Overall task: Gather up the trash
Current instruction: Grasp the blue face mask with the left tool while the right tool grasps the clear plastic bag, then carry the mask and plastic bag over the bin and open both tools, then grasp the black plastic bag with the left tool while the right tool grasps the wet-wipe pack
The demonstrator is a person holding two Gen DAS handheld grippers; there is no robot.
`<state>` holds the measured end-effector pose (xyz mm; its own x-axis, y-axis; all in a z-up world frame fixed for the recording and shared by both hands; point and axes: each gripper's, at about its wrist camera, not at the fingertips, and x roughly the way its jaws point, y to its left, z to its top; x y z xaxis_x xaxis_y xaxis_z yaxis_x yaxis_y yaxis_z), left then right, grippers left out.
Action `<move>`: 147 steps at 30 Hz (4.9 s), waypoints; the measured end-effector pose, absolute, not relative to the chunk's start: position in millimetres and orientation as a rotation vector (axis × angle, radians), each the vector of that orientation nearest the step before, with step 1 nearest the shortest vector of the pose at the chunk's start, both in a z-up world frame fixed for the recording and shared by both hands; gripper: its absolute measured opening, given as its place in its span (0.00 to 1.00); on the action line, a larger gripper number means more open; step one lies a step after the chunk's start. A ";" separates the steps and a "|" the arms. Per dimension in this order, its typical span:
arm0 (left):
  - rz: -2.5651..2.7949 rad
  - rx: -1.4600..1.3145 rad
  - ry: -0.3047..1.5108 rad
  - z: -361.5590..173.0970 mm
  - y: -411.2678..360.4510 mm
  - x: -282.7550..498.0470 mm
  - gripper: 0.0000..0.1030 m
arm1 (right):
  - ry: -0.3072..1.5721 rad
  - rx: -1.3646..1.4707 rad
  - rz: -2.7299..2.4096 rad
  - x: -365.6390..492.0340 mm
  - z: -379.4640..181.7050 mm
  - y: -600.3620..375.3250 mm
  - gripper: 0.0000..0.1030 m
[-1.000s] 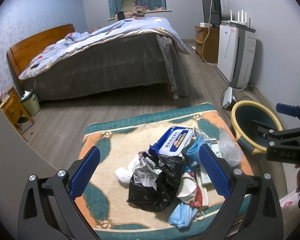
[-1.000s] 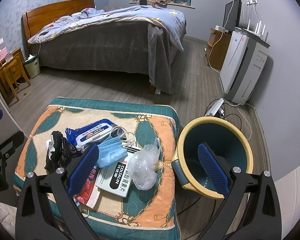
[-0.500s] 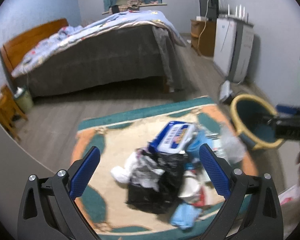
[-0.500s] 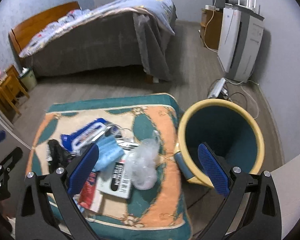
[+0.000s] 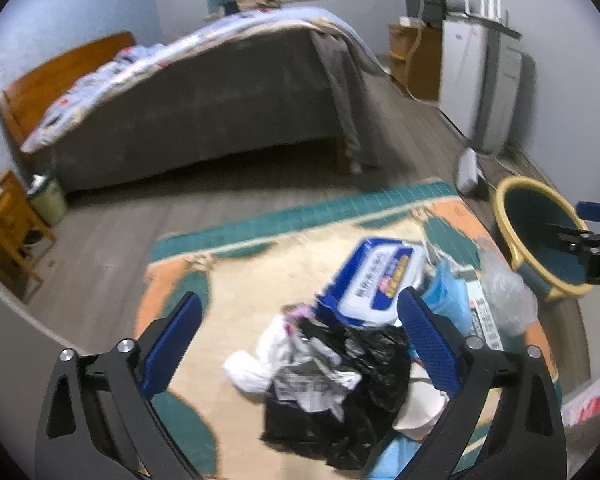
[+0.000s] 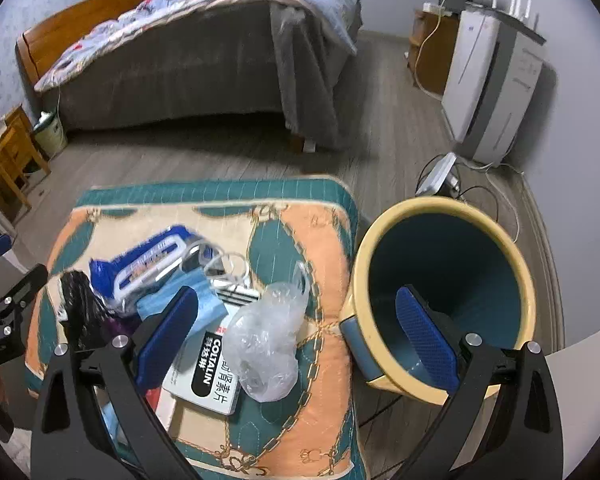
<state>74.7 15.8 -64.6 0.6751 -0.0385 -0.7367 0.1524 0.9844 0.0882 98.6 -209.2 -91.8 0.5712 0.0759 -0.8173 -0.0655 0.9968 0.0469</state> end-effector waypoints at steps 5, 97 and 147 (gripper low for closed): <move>-0.186 0.135 0.845 -78.5 2.4 85.3 0.91 | 1.047 0.057 0.102 108.3 -113.7 -208.4 0.83; -0.670 0.265 0.884 -100.3 -257.7 102.0 0.28 | 0.990 0.174 -0.132 127.8 -86.1 -424.4 0.17; -0.117 0.054 0.755 -16.7 50.7 61.9 0.95 | 0.928 -0.006 0.084 145.0 -35.8 -231.0 0.94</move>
